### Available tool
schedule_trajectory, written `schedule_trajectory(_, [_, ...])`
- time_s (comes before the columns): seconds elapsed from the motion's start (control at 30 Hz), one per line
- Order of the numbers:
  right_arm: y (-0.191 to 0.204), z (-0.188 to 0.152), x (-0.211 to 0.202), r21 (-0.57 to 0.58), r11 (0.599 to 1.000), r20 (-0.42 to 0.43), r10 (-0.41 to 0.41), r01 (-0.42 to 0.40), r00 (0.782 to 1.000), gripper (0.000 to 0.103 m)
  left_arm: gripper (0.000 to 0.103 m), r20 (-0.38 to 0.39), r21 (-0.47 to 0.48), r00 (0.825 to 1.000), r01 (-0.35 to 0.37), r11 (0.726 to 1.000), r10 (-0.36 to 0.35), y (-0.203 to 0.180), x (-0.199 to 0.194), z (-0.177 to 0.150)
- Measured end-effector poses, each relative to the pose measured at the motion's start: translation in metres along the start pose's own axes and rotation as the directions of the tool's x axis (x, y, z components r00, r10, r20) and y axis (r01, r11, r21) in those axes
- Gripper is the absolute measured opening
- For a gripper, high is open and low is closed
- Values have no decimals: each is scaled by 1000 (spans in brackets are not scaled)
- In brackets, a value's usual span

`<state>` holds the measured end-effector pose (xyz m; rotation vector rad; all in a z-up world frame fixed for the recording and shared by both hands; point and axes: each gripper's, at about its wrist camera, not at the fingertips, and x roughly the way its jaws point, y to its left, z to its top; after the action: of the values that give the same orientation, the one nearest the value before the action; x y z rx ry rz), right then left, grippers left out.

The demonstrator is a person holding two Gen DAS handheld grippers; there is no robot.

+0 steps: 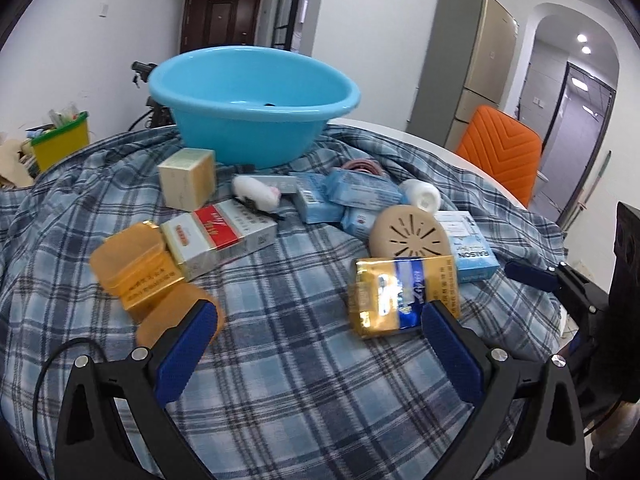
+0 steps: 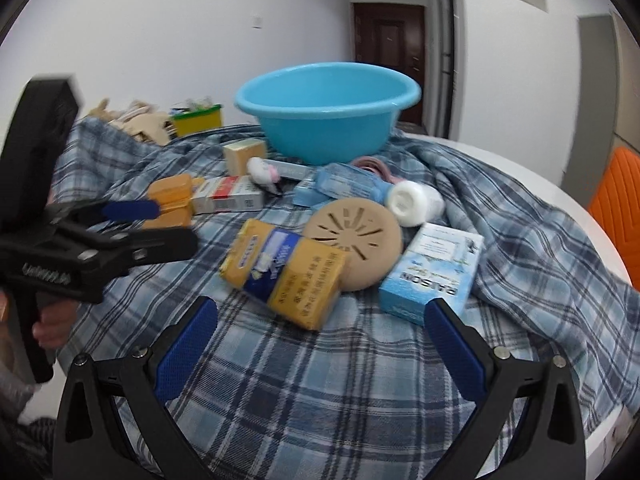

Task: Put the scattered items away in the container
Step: 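Move the open right tool down toward the gold Liqun cigarette pack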

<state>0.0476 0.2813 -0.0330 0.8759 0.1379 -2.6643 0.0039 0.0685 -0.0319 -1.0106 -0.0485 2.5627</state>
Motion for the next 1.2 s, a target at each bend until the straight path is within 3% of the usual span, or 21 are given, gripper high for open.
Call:
schedule_trajectory(0.1, [9,0,1,-47,999,18,6,-5,1000,102,103,-18,20,1000,3,1000,-3,-7,7,5])
schedule_trajectory(0.37, [15,6,13,-62,998,10,11,-11,1000,97,103,-89,68,993,-73,995,79,-8,23,6])
schedule_trajectory(0.7, [10,14,42,-4,999,-101,40,-40,994,57,103,-77,55,996,-51,997,55,-3,14,3])
schedule_trajectory(0.83, [10,17,41,14,998,-88,68,-67,994,35,103,-73,59,995,-59,997,63,-2,13,1])
schedule_trajectory(1.03, [7,20,35,60,989,-82,142,-137,986,9,103,-69,55,996,-58,997,61,-3,12,0])
schedule_trajectory(1.2, [18,16,28,19,978,-84,207,-206,975,6,103,-66,39,995,-75,996,77,4,10,0])
